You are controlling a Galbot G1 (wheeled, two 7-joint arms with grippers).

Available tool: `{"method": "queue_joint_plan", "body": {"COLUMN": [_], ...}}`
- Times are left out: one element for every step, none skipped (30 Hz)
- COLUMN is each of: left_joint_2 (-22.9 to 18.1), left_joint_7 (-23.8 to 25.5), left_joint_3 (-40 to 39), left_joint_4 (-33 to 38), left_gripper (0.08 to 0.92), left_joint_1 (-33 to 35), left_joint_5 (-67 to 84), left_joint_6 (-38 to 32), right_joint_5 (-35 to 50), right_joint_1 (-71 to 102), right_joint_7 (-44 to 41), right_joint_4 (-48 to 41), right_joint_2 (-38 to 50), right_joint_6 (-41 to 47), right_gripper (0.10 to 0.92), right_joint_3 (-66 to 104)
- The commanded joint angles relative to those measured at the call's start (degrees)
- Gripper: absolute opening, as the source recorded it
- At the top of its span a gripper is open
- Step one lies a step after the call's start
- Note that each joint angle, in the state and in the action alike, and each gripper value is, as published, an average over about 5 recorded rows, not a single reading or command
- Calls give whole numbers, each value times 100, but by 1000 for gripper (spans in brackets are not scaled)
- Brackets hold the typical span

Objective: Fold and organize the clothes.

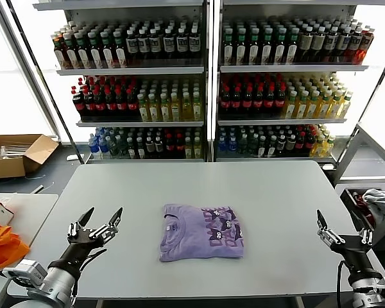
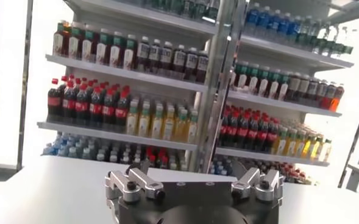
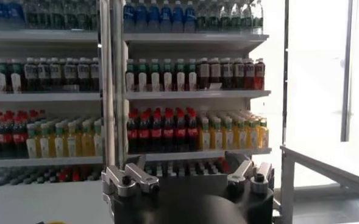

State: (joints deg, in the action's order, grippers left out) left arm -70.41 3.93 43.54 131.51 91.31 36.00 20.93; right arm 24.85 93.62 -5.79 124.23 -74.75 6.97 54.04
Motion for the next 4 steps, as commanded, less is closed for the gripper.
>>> {"method": "queue_joint_plan", "body": {"left_joint_2": [-23, -26, -27, -29], "left_joint_7": [29, 27, 25, 23], "left_joint_3": [-57, -88, -104, -124], "left_joint_4": [32, 31, 30, 28], "left_gripper": [823, 823, 823, 823], "left_joint_1": [-16, -16, -15, -15], "left_joint_5": [-119, -123, -127, -130], "left_joint_6": [-50, -56, -60, -67], "right_joint_5": [74, 68, 66, 63], "right_joint_1": [103, 119, 127, 137], "right_joint_7": [53, 49, 47, 45], "right_joint_4": [-10, -6, -4, 0], "right_joint_2": [-29, -28, -27, -27], "right_joint_6": [-14, -20, -23, -27], "right_gripper": [823, 823, 823, 823], "right_joint_3": [169, 166, 164, 159]}}
